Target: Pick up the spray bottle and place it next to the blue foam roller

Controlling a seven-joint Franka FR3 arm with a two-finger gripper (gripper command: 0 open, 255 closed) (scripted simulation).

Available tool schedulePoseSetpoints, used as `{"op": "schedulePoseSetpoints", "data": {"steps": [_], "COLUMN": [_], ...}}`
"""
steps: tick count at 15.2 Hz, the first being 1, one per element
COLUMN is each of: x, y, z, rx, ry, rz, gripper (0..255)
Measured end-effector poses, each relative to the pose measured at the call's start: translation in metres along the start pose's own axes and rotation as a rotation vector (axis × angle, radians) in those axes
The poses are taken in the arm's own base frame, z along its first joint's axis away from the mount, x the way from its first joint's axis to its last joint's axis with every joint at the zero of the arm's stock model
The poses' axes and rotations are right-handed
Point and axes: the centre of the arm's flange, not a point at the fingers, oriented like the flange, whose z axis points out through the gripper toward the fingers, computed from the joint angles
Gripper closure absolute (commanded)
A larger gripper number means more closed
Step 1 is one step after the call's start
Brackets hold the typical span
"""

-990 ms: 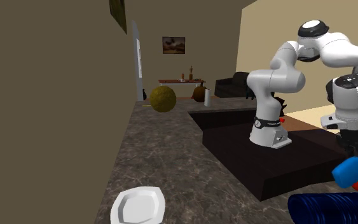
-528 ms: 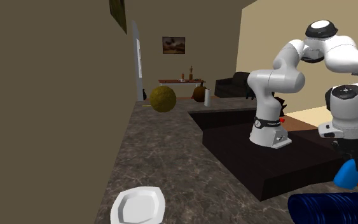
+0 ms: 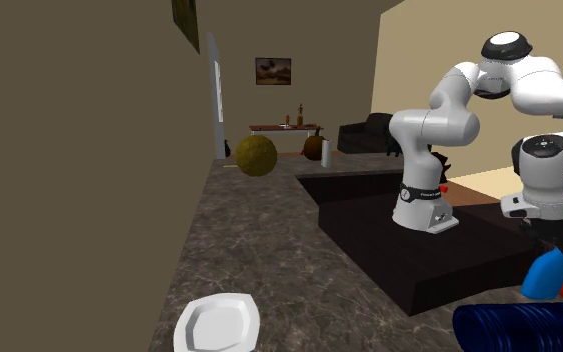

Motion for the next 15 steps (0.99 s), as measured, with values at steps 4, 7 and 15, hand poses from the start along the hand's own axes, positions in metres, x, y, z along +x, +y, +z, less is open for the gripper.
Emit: {"op": "schedulePoseSetpoints", "data": {"steps": [4, 7, 15], "x": [0.000, 0.001, 0.000], "y": [0.000, -0.001, 0.000], "z": [0.000, -0.027, -0.050], "rx": [0.000, 0.002, 0.000], "ry": [-0.001, -0.001, -0.001], "rz": [0.000, 0.000, -0.001], "gripper": [0, 0, 0]}}
